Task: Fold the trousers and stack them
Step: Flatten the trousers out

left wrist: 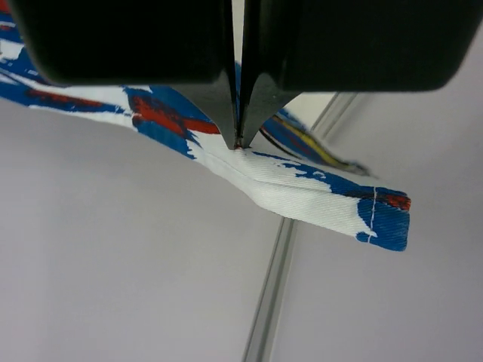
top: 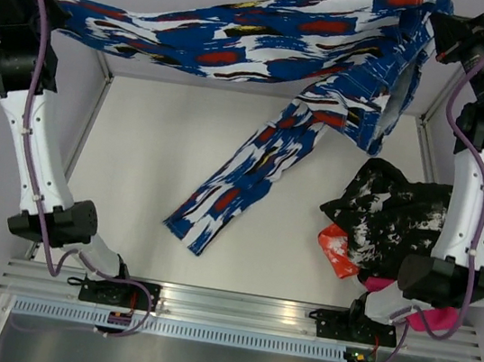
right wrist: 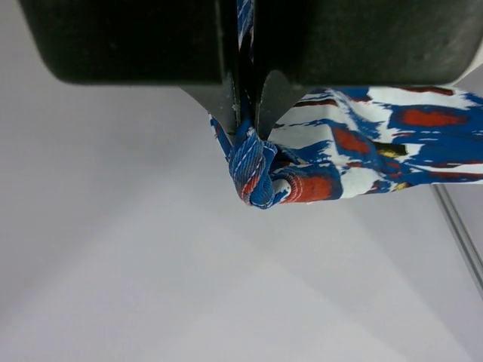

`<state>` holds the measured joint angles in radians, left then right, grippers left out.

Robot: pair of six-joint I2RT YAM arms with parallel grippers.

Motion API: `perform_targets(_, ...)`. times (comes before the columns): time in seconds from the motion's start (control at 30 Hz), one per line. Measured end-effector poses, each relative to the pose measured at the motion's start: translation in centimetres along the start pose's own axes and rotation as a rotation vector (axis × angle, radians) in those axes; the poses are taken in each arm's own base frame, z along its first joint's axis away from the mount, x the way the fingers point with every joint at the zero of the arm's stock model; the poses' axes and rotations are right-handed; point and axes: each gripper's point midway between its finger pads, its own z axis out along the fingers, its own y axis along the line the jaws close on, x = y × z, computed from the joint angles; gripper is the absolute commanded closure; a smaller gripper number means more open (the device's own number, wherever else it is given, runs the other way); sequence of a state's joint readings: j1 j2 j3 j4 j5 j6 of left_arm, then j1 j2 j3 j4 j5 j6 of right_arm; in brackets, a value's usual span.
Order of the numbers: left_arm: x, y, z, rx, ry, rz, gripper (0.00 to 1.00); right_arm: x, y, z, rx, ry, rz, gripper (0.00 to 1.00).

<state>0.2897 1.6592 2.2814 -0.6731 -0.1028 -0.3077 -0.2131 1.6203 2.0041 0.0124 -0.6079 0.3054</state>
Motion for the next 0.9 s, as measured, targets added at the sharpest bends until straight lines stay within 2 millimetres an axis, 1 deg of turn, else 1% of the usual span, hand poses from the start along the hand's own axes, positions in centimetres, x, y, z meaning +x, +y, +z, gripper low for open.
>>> perform_targets(0.07,-3.4,-0.1,-3.1,0.011,-0.083,-0.019,0.98,-2.3,1.5,-1.7,0.014,-0.035,-0.042,1.00)
perform_targets(0.1,-4.7,-0.2,-4.6,0.016,-0.115,-0.028,0.98,-3.5,2.2,-2.6,0.019,-0.055,-0.065,1.00)
perform_targets(0.17,-6.5,-0.3,-7.2,0.026,-0.164,-0.046,0.98,-5.4,3.4,-4.0,0.031,-0.090,-0.106,1.00)
perform_targets(0.2,-6.8,-0.3,-7.9,0.028,-0.175,-0.054,0.98,-6.0,3.8,-4.5,0.037,-0.105,-0.122,1.00)
perform_targets(0.23,-6.8,-0.2,-8.8,0.028,-0.178,-0.062,0.98,-6.3,4.0,-5.0,0.042,-0.116,-0.132,1.00)
perform_targets(0.3,-6.2,0.1,-10.0,0.021,-0.168,-0.076,0.98,-5.7,4.1,-5.5,0.047,-0.114,-0.133,1.00)
perform_targets(0.33,-5.5,0.4,-10.2,0.010,-0.156,-0.081,0.98,-4.9,3.8,-5.4,0.048,-0.102,-0.122,1.00)
perform_targets(0.37,-4.7,0.8,-10.2,-0.003,-0.139,-0.084,0.98,-4.0,3.7,-5.2,0.039,-0.085,-0.106,1.00)
perform_targets(0.4,-3.8,1.2,-10.1,-0.016,-0.119,-0.087,0.98,-2.7,3.4,-4.7,0.024,-0.058,-0.081,1.00)
perform_targets(0.47,-1.5,1.8,-9.2,-0.037,-0.069,-0.099,0.98,0.4,2.4,-3.2,-0.019,0.010,-0.017,1.00)
perform_targets(0.5,-0.4,2.0,-8.5,-0.043,-0.044,-0.107,0.98,2.8,1.6,-2.0,-0.048,0.061,0.031,1.00)
perform_targets(0.53,1.0,2.3,-7.7,-0.051,-0.015,-0.114,0.98,4.6,0.9,-1.3,-0.057,0.095,0.063,1.00)
perform_targets(0.6,3.4,2.6,-6.3,-0.058,0.045,-0.127,0.98,9.1,-0.9,-0.3,-0.047,0.181,0.142,1.00)
perform_targets(0.67,5.7,2.7,-4.5,-0.060,0.102,-0.144,0.98,13.4,-2.6,-0.1,-0.010,0.262,0.209,1.00)
perform_targets(0.77,9.1,3.0,-2.0,-0.060,0.168,-0.167,0.98,18.0,-4.7,-0.4,0.071,0.344,0.262,1.00)
perform_targets(0.87,13.7,3.8,-0.1,-0.073,0.247,-0.187,0.98,21.3,-7.5,-0.6,0.183,0.404,0.259,1.00)
perform_targets(0.9,14.9,4.1,0.5,-0.080,0.264,-0.190,0.98,22.4,-8.6,-0.7,0.226,0.423,0.253,1.00)
